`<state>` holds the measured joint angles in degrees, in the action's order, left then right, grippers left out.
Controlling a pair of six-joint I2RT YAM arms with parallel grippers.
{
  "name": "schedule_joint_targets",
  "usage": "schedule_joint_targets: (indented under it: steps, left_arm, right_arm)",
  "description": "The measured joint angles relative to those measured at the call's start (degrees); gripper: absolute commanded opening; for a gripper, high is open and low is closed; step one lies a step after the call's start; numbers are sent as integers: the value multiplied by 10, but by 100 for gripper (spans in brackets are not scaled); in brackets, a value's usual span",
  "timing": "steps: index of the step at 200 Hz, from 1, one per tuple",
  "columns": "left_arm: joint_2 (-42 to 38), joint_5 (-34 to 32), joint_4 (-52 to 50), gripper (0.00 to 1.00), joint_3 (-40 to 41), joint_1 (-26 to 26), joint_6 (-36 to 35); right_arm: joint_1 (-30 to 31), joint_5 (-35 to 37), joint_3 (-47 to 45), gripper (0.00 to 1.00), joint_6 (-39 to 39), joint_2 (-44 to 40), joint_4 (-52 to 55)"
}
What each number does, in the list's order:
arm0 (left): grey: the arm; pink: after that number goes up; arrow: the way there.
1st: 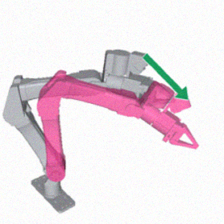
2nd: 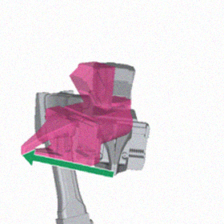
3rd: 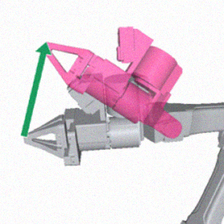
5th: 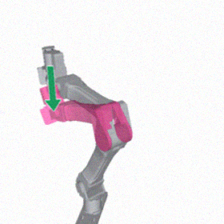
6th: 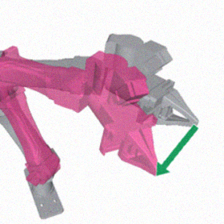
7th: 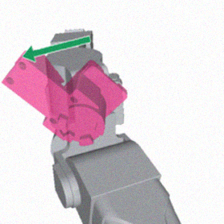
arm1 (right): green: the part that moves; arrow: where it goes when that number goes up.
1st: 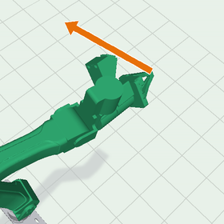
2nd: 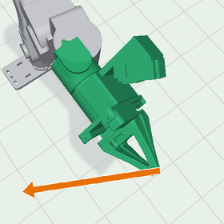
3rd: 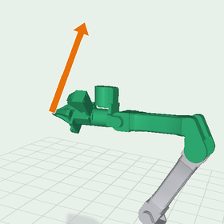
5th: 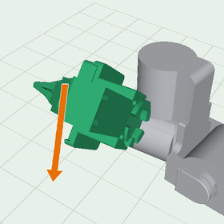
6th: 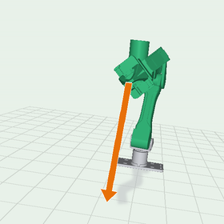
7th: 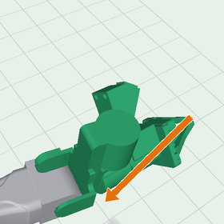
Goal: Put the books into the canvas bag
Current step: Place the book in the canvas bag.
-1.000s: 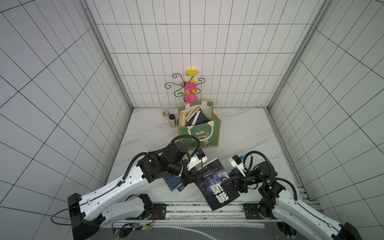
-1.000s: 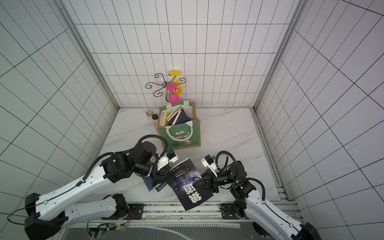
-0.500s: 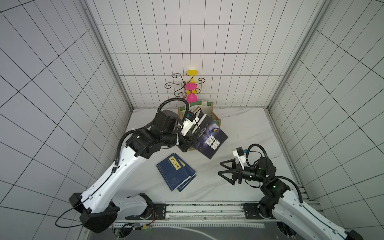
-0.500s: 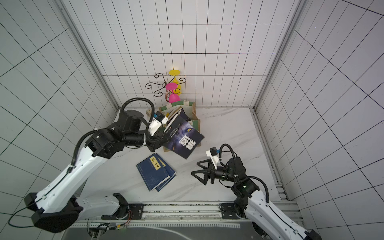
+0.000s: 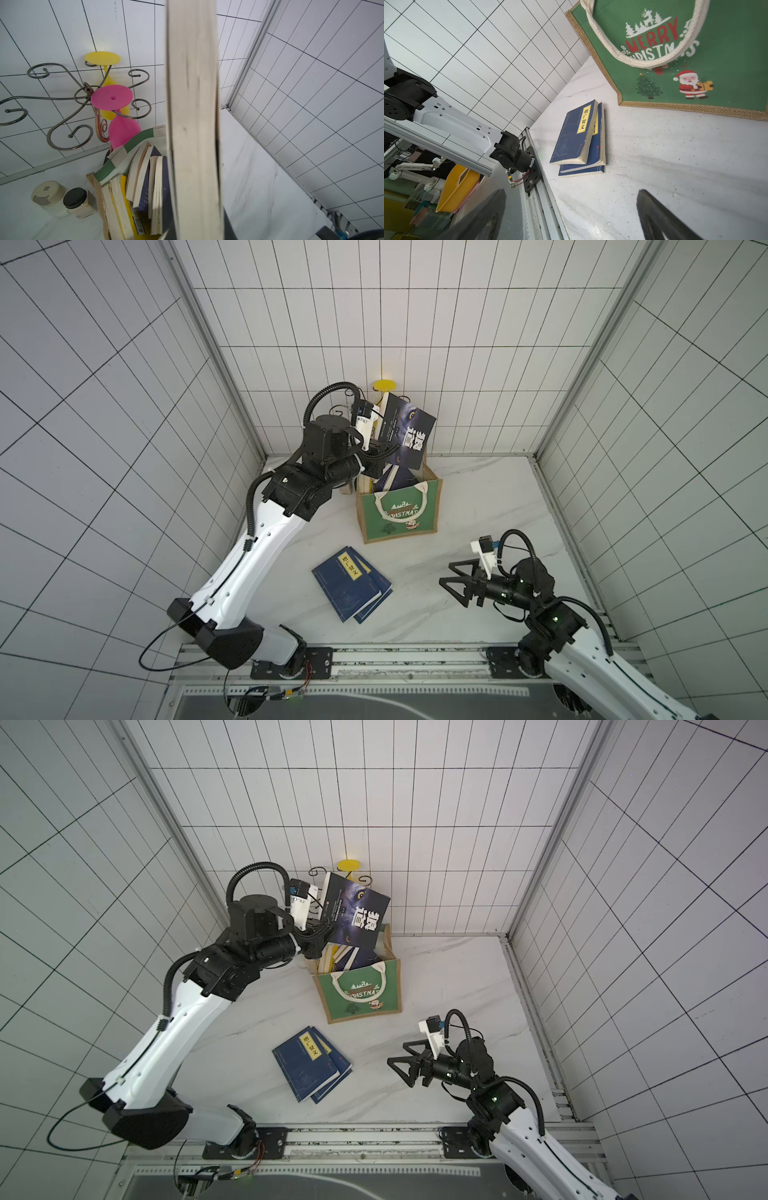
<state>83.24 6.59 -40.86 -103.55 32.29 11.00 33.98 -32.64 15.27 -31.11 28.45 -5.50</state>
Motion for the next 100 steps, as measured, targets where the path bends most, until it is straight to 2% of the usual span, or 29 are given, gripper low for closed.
schedule_joint_targets:
  steps: [100]
  left_arm:
    - [59, -33, 33, 0, 70, 0, 17]
  right_arm:
    - [-3, 9, 0, 99, 8, -2, 24]
